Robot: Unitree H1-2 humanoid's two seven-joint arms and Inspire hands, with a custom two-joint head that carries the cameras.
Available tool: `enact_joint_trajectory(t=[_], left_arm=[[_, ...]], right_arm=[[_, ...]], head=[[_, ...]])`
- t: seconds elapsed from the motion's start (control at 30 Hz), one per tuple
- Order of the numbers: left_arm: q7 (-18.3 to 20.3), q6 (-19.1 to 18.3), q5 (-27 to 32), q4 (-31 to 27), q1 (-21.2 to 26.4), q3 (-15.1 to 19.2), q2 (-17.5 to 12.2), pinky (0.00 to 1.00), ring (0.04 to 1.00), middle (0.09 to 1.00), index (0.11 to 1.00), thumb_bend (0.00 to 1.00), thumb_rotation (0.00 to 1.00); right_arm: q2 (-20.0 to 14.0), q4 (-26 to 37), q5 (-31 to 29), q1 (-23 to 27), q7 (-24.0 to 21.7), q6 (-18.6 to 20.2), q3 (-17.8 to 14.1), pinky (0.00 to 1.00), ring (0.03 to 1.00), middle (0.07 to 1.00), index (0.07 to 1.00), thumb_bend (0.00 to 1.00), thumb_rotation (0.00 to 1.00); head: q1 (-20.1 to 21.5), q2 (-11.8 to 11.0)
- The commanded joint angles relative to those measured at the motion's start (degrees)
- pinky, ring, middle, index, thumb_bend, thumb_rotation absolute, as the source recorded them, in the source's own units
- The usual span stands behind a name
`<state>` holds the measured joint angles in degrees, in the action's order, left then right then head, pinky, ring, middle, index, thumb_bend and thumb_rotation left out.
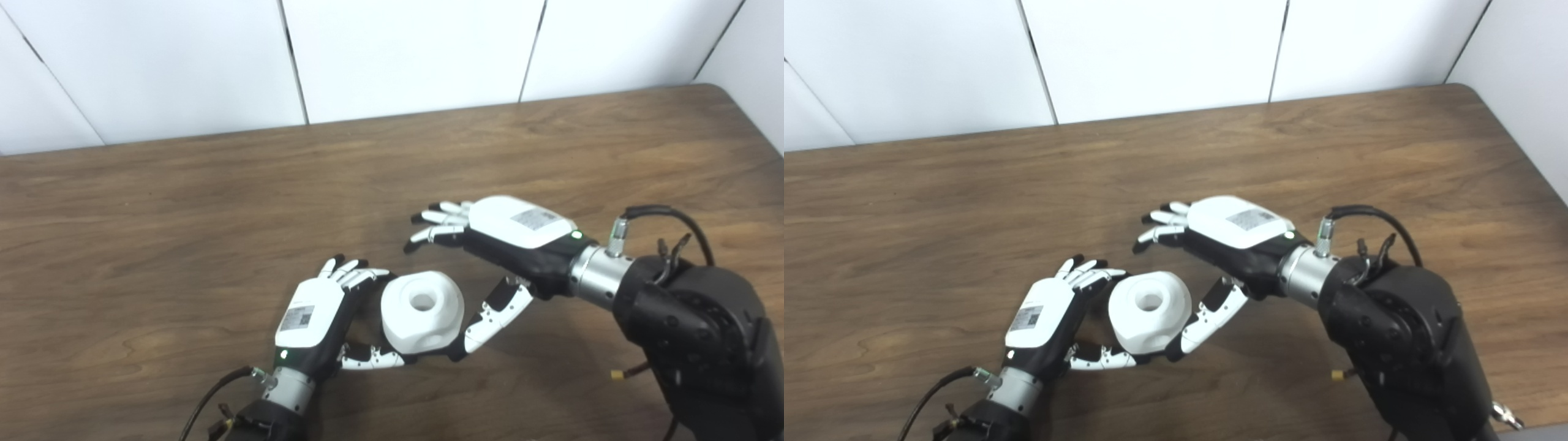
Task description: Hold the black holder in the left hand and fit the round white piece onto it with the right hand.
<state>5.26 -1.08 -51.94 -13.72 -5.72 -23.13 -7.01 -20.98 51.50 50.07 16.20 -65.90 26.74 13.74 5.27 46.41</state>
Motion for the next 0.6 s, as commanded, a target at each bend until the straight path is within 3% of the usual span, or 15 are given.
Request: enact_joint_trajectory(t=[0.0,0.23,0.57], left_arm=[[0.05,-0.63,-0.58,1.05,0.82,0.13,-0.34,0.99,0.895,0.83,0.755,0.98,0.29],[1.4,-1.25,-0.32,0.86,1.33,0.18,-0.68,1.0,0.905,0.84,0.767,0.98,0.3],[9.8,-4.42,5.79,-6.32,0.02,3.51,-3.77,0.99,0.908,0.863,0.824,1.0,0.33]], right_arm=[[-0.34,1.35,0.76,2.17,-2.83,0.07,-1.04,1.0,1.0,0.965,0.835,1.0,0.51],[0.06,0.5,0.49,3.07,-2.06,0.09,-2.36,1.0,1.0,0.963,0.829,1.0,0.5],[1.37,-0.81,-0.95,6.18,-4.32,0.14,-7.3,1.0,1.0,0.985,0.846,1.0,0.51]], head=[[-0.15,-0.08],[-0.8,-0.56],[-2.87,-1.04]])
